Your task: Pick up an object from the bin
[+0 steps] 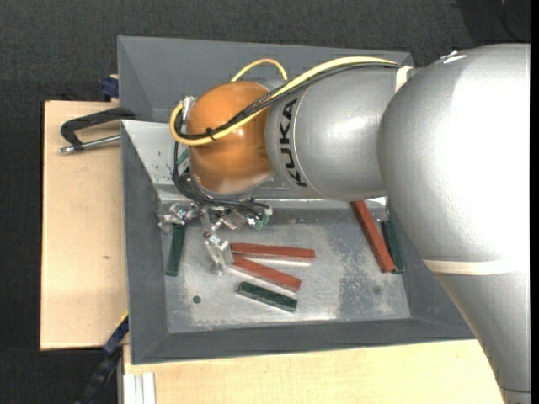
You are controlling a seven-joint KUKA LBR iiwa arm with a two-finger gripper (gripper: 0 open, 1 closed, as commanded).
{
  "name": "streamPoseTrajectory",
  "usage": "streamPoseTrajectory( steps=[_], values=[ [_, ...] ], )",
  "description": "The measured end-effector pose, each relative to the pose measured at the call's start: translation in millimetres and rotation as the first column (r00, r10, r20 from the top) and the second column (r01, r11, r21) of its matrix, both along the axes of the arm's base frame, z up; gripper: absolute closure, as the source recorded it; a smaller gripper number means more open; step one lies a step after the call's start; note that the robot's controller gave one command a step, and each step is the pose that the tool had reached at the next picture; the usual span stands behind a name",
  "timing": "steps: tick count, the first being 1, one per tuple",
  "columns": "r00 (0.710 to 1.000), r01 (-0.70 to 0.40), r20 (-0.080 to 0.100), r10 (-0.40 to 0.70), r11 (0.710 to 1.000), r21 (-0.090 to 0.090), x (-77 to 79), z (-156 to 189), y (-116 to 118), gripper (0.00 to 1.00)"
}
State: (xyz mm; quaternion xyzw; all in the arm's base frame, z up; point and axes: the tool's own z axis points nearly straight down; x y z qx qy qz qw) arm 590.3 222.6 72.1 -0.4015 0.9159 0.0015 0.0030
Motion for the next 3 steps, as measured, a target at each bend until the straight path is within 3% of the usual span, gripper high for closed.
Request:
streamPoseTrajectory(
  steps=[1, 2, 3],
  values=[
    [1.0, 0.0, -0.002, 0.0, 1.0, -0.001, -0.3, -1, 0, 1.0],
    [1.0, 0.0, -0.002, 0.0, 1.0, -0.001, -0.4, -1, 0, 1.0],
    [0.999, -0.04, 0.002, 0.04, 0.999, 0.0, 6.9, 139, -2, 1.0]
  ],
)
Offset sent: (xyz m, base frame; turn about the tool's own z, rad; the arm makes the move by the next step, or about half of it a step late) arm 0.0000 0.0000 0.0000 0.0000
